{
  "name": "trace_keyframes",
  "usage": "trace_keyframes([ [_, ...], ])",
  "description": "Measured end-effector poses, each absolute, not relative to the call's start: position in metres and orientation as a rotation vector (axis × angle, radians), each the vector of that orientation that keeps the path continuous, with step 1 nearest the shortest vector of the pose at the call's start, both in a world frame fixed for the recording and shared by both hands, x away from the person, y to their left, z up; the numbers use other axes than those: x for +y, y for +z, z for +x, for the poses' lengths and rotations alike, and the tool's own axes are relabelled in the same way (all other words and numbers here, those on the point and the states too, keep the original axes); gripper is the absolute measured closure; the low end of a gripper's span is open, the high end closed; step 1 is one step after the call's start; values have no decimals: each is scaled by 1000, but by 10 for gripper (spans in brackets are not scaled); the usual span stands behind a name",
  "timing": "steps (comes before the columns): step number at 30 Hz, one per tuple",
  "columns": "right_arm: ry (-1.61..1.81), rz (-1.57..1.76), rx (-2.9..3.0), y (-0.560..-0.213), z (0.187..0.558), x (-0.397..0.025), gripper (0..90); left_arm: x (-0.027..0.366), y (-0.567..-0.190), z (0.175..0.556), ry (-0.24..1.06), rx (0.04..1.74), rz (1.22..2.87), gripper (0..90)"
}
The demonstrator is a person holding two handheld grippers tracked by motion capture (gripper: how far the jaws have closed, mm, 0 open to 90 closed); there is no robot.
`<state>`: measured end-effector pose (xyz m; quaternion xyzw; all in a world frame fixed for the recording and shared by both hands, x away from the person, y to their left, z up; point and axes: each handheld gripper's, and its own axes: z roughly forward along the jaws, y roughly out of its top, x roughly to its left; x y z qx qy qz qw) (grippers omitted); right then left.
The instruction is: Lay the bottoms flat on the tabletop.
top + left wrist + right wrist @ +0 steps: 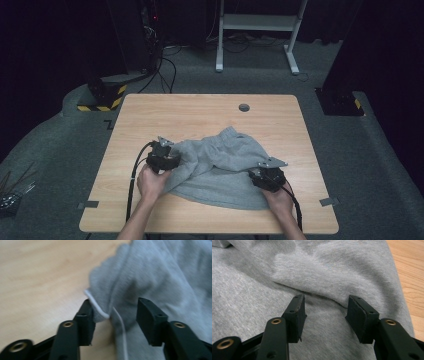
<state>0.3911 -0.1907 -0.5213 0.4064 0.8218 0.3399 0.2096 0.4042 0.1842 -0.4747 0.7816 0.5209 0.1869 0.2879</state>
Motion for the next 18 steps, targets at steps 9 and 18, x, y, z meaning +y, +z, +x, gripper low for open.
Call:
trace_keyframes([
  [9,944,1126,2284,-521,391,-191,484,178,-499,396,383,1446,2126,556],
  [18,944,1129,2284,-521,391,-191,484,186,-482,403,611,1340,2206,844],
])
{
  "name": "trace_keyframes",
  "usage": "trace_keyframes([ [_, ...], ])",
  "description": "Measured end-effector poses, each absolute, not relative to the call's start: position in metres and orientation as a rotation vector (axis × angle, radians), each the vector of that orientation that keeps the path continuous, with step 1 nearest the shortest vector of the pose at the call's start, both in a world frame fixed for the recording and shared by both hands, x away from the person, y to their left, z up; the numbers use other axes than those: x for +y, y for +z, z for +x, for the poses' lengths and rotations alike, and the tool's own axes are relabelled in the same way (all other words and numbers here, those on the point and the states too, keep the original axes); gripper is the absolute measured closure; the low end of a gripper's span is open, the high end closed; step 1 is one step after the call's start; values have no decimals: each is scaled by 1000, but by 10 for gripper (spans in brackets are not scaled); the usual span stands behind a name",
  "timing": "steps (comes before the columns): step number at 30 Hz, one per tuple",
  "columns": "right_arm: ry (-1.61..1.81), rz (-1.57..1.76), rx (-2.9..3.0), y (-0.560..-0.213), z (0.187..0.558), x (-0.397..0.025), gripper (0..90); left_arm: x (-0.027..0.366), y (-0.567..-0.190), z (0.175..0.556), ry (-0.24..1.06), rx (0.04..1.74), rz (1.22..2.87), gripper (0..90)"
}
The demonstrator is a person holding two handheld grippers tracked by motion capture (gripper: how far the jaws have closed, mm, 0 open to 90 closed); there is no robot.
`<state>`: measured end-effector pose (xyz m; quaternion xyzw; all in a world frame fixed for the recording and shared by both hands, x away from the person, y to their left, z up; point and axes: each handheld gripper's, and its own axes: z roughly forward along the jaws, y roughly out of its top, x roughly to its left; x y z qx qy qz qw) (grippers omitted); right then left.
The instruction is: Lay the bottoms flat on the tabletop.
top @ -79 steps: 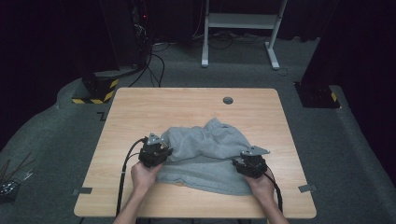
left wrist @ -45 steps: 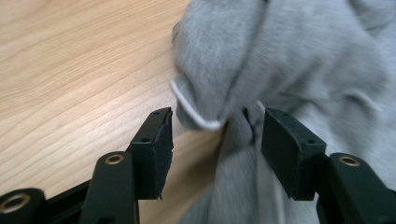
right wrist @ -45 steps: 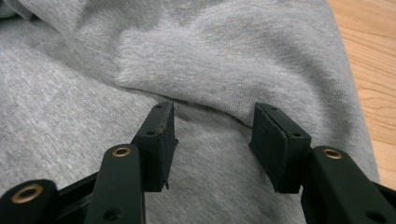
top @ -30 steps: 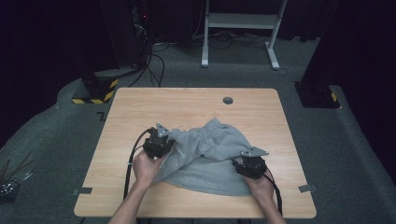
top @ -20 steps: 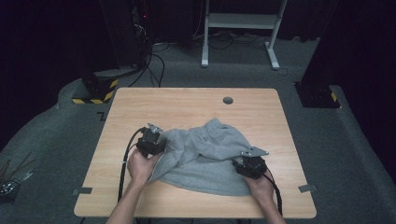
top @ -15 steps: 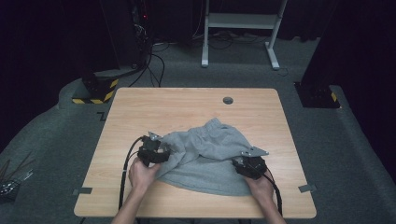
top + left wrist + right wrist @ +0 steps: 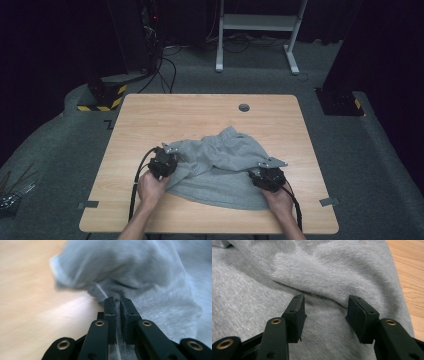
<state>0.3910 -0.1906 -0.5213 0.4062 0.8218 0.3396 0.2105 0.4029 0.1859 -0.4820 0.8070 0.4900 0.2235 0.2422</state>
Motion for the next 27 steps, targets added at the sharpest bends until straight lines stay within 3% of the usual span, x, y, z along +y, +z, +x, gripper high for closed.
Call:
trace_keyframes([
  [3,943,1127,2283,-521,391,-191,484,207,-479,415,753,1428,2162,838],
  [8,945,1127,2285,-521,391,-191,484,213,-484,412,751,1460,2130,751],
  [10,946,1126,2286,-521,391,-191,484,207,-484,401,729,1395,2147,575],
  [13,950,1134,2290,-521,392,-191,484,198,-478,377,725,1276,2147,534],
  [20,947,1130,2288,-521,392,-191,484,173,-485,346,533,1136,2203,501],
  [24,944,1128,2287,-521,392,-191,484,164,-508,352,462,1168,2234,488],
  [25,944,1129,2288,-521,392,-191,484,165,-510,353,436,1178,2200,493],
  [27,948,1129,2289,-521,392,-191,483,165,-509,356,430,1183,2190,599],
])
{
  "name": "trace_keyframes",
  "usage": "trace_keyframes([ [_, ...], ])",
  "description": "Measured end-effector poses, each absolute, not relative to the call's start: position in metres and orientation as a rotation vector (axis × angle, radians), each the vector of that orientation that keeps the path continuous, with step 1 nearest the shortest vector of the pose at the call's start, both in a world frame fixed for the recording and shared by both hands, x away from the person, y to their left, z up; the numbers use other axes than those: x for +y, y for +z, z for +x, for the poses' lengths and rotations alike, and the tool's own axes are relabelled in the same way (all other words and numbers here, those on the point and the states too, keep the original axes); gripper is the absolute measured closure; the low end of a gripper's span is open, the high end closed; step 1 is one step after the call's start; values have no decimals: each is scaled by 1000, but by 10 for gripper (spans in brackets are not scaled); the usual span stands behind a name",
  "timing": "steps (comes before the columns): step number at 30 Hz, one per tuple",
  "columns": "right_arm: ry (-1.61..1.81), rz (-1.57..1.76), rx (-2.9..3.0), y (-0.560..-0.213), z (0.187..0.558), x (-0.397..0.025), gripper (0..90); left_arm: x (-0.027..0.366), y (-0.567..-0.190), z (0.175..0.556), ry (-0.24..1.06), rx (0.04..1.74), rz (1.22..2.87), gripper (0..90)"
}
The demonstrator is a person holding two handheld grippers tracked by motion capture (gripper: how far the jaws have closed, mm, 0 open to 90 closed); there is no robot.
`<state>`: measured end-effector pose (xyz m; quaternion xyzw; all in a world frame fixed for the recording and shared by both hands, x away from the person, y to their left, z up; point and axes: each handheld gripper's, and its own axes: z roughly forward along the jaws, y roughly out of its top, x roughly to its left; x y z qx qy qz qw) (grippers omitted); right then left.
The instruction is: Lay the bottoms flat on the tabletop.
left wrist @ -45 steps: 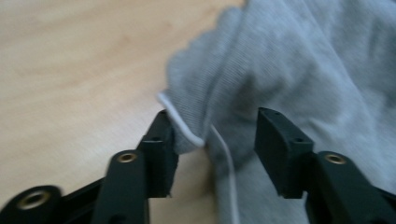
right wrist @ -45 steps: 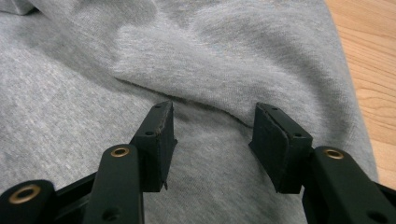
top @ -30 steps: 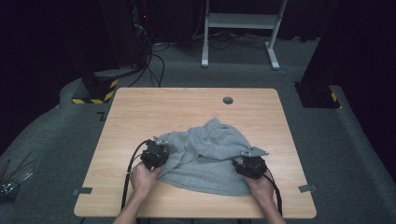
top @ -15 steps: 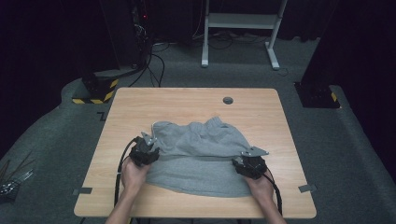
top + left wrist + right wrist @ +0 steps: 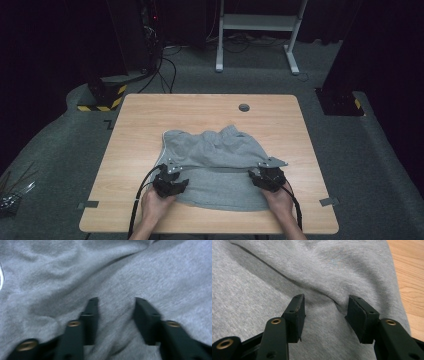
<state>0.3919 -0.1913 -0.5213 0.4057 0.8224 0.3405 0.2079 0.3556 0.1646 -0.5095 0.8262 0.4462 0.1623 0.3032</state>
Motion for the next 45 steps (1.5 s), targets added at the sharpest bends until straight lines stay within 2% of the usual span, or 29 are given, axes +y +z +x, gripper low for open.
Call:
trace_keyframes([
  [3,946,1129,2288,-521,392,-191,483,161,-507,353,389,1159,2217,806],
  [8,945,1129,2288,-521,392,-191,484,145,-503,336,314,1052,2309,844],
  [11,950,1132,2290,-521,392,-192,484,146,-504,333,319,1047,2270,815],
  [14,962,1154,2301,-521,394,-193,483,151,-502,338,352,1102,2200,625],
  [17,939,1144,2301,-519,391,-189,520,154,-494,339,424,1118,2156,541],
  [22,1044,1003,2386,-506,372,-159,558,162,-485,346,471,1153,2121,525],
  [29,1081,894,2536,-512,377,-112,582,177,-487,362,480,1257,2101,513],
  [31,1046,869,2573,-516,379,-107,627,180,-487,365,483,1269,2104,510],
  [33,1040,831,2581,-517,376,-108,728,182,-486,367,485,1280,2098,507],
  [34,1040,831,2581,-517,376,-108,728,182,-486,367,485,1280,2098,505],
  [35,1048,791,2624,-516,375,-116,820,184,-486,370,484,1291,2102,503],
  [37,1060,758,2647,-516,372,-123,865,186,-488,373,487,1308,2105,501],
  [42,1059,743,2684,-514,365,-140,865,190,-497,383,470,1371,2130,513],
  [44,1057,750,2668,-513,365,-140,797,190,-500,386,462,1378,2140,524],
  [45,1057,750,2668,-513,365,-140,797,190,-500,386,462,1378,2140,539],
])
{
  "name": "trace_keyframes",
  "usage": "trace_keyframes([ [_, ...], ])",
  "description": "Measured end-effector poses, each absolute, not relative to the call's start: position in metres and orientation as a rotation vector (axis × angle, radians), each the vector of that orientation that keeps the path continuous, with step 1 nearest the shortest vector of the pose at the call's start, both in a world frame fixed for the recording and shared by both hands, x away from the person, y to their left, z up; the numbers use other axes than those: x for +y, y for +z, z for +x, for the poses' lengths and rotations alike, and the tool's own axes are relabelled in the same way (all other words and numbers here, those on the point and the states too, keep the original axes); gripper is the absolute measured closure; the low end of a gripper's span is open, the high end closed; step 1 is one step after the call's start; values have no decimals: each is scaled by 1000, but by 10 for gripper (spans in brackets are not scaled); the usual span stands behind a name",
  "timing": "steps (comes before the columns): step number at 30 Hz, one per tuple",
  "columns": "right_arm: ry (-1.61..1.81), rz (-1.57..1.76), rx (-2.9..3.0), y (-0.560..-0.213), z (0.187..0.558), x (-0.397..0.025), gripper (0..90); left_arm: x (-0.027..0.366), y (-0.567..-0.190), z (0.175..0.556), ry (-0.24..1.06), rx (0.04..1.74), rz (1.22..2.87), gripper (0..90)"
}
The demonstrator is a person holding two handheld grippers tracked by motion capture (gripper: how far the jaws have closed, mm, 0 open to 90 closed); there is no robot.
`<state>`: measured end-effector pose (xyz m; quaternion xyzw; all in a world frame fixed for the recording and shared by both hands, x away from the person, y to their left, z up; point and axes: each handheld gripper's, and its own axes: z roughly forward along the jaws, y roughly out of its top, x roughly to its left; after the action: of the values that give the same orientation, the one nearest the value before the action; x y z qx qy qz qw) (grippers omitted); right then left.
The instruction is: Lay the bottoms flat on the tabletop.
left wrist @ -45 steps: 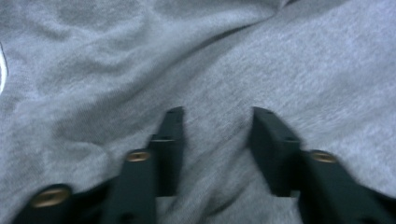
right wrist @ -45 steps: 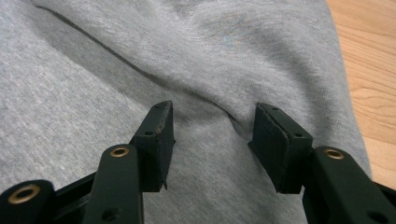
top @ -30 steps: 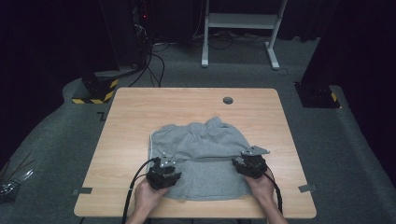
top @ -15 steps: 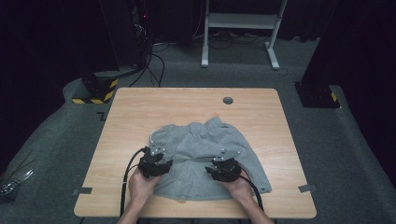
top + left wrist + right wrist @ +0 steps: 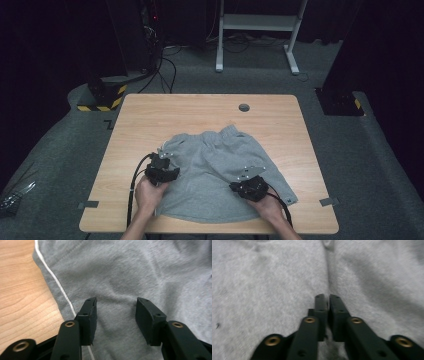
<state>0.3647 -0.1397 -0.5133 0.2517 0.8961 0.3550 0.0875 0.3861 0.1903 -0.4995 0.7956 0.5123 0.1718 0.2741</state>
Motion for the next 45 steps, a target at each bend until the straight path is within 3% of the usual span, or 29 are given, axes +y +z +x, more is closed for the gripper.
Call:
trace_keyframes([
  [1,1075,779,2616,-511,366,-138,720,190,-502,388,447,1373,2146,566],
  [4,1083,823,2582,-510,370,-137,697,190,-501,388,431,1357,2151,644],
  [5,1056,841,2603,-513,375,-135,766,190,-501,387,454,1349,2169,758],
  [6,1062,829,2620,-515,376,-135,825,191,-501,386,472,1347,2186,803],
  [10,1037,726,2665,-514,366,-135,851,198,-499,386,473,1380,2183,846],
  [11,1041,725,2671,-514,365,-136,844,198,-498,385,494,1395,2166,834],
  [13,1046,726,2676,-513,365,-137,817,197,-496,383,512,1393,2154,707],
  [14,1061,740,2667,-511,365,-140,764,195,-494,381,516,1387,2130,707],
  [16,1141,856,2543,-500,376,-158,699,187,-492,378,492,1329,2078,530],
  [18,1161,952,2458,-494,387,-171,677,180,-493,377,492,1302,2067,482],
  [26,1094,1300,2203,-490,446,-207,575,171,-514,379,549,1308,2062,442],
  [34,977,1420,2223,-505,478,-204,510,176,-526,372,626,1235,2001,436],
  [37,982,1465,2246,-513,482,-207,560,175,-526,372,640,1230,2010,432],
  [40,973,1415,2297,-510,482,-208,806,175,-526,372,637,1230,2009,427],
  [45,996,1390,2305,-502,478,-208,840,175,-526,372,635,1226,2014,415],
])
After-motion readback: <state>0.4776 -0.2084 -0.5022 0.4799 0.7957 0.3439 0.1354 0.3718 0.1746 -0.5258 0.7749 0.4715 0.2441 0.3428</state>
